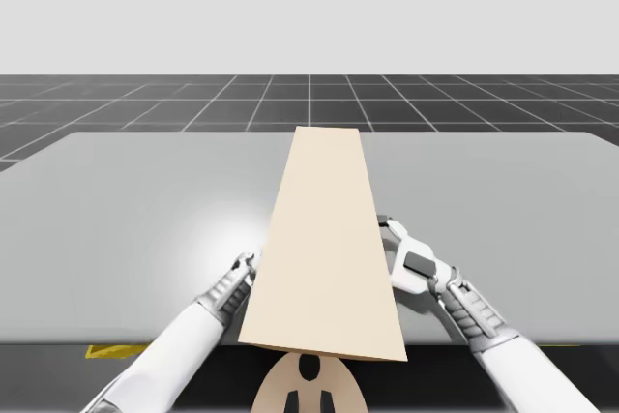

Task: Retrieve the object from inside the box.

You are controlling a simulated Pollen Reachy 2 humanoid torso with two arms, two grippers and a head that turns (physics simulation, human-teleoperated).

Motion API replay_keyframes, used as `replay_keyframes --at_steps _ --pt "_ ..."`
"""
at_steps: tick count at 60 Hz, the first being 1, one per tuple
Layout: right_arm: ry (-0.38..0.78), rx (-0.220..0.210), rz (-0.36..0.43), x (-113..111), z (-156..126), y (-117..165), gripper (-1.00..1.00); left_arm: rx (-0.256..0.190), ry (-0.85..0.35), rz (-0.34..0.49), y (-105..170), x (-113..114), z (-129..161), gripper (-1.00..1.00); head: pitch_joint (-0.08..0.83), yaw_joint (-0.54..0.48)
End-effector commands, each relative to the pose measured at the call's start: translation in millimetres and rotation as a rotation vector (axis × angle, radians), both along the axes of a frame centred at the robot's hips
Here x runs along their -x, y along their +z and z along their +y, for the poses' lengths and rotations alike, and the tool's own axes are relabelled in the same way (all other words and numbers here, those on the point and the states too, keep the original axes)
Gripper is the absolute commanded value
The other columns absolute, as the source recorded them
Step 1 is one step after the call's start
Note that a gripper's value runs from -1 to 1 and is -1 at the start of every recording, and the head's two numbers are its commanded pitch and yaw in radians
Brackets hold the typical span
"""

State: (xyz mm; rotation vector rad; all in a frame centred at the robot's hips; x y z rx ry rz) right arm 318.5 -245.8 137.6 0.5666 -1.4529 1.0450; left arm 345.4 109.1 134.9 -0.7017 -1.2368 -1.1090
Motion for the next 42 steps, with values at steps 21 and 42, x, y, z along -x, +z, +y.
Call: replay_keyframes --at_steps 21,42 --pt "0.034 -0.005 0.006 4 5 -1 -1.00 0.014 -0.055 0.001 -2 -17 -44 0.88 -0.014 -0.02" --pt "0.042 0.004 0.011 4 5 -2 -1.00 0.031 -0.057 -0.031 2 -22 -28 1.00 -0.015 -0.02"
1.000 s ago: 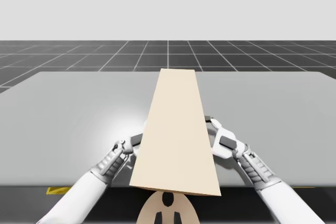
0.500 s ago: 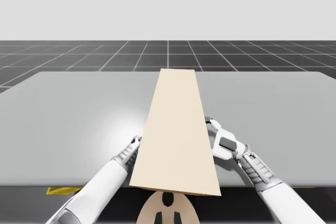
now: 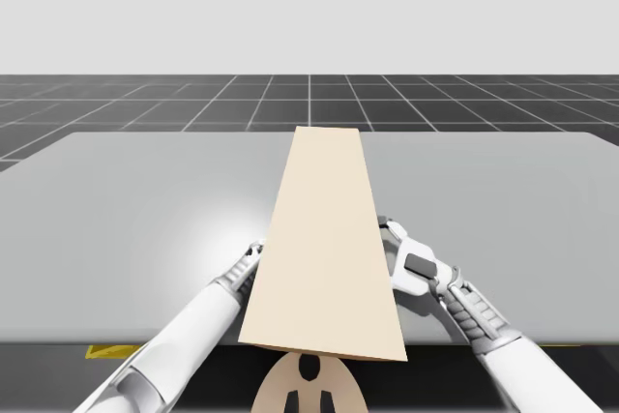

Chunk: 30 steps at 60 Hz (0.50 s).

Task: Retrieve the object from inside the box.

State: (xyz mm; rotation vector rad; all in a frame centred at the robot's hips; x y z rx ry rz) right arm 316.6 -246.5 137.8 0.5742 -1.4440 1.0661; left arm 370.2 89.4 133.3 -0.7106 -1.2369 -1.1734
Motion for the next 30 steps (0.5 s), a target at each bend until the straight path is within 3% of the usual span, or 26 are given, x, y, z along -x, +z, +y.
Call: replay_keyframes --at_steps 1,20,30 --pt "0.024 -0.006 0.011 2 5 -3 -1.00 0.049 -0.003 -0.006 4 3 -7 1.00 -0.015 -0.02" --pt "0.034 -0.004 0.013 3 5 -3 -1.00 0.058 0.146 -0.035 15 6 80 1.00 -0.018 -0.02" --pt "0.040 -0.003 0.010 4 4 -2 -1.00 0.066 0.198 -0.063 27 15 113 1.00 -0.020 -0.02"
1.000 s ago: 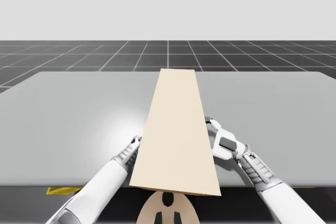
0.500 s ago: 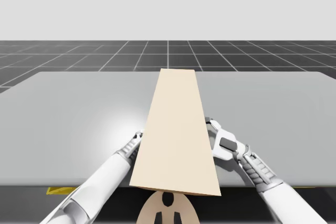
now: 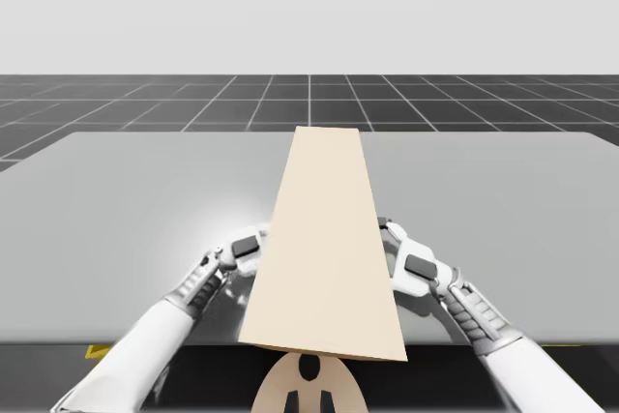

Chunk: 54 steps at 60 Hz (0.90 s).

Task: Retrieve the object from inside the box.

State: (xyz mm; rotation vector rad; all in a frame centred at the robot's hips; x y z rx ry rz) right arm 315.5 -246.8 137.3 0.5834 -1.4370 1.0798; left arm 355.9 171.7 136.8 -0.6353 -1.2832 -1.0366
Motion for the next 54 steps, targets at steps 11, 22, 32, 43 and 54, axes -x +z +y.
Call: replay_keyframes --at_steps 11,22,32,43,54 --pt "0.029 -0.008 0.007 5 2 -1 -1.00 0.038 0.115 -0.092 34 13 63 1.00 -0.024 -0.01" --pt "0.017 -0.018 0.005 8 -6 -1 -1.00 0.042 0.179 -0.113 45 22 101 1.00 -0.029 -0.01" --pt "0.008 -0.022 0.007 9 -11 -2 -1.00 0.033 0.226 -0.147 64 30 125 1.00 -0.033 -0.01" --pt "-0.002 -0.023 0.012 10 -17 -6 -1.00 0.020 0.280 -0.224 105 24 143 1.00 -0.042 -0.01" --pt "-0.005 -0.025 0.014 11 -19 -7 -1.00 0.031 0.336 -0.321 169 14 155 1.00 -0.047 -0.01"
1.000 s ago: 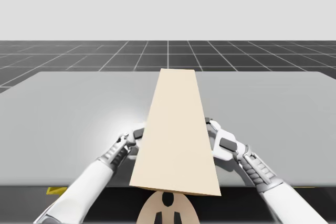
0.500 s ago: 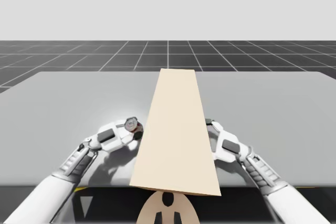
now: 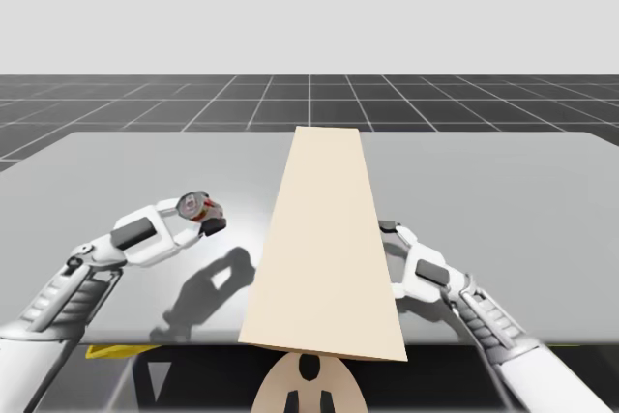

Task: Retrieve the object from inside the box.

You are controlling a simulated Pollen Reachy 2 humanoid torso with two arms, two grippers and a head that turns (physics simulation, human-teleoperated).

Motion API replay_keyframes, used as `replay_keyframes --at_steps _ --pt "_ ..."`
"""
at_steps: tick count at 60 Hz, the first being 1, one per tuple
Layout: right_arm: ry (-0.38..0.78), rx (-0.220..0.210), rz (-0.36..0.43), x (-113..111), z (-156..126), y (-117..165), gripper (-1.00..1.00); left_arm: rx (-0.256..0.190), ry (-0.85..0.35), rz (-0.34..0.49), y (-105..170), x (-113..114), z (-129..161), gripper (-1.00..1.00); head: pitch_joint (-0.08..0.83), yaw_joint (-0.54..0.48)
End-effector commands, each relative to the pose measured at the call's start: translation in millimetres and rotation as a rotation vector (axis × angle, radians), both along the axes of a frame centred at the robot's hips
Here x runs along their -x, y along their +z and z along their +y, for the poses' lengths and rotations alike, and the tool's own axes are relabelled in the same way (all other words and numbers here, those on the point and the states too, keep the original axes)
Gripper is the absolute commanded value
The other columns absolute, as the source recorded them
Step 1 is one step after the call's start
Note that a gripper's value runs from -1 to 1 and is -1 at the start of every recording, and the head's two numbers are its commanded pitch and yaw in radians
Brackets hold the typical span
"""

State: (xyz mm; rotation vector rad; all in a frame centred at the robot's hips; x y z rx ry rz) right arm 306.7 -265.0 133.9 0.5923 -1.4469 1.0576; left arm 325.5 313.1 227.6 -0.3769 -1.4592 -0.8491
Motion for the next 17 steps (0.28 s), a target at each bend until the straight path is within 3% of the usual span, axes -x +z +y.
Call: replay_keyframes --at_steps 1,17 --pt "0.004 -0.005 0.010 2 0 -3 -1.00 -0.004 0.053 -0.183 82 -17 14 1.00 -0.047 -0.01" --pt "-0.014 0.008 -0.012 1 -3 -4 -1.00 -0.003 0.097 -0.292 162 -41 7 1.00 -0.050 -0.02"
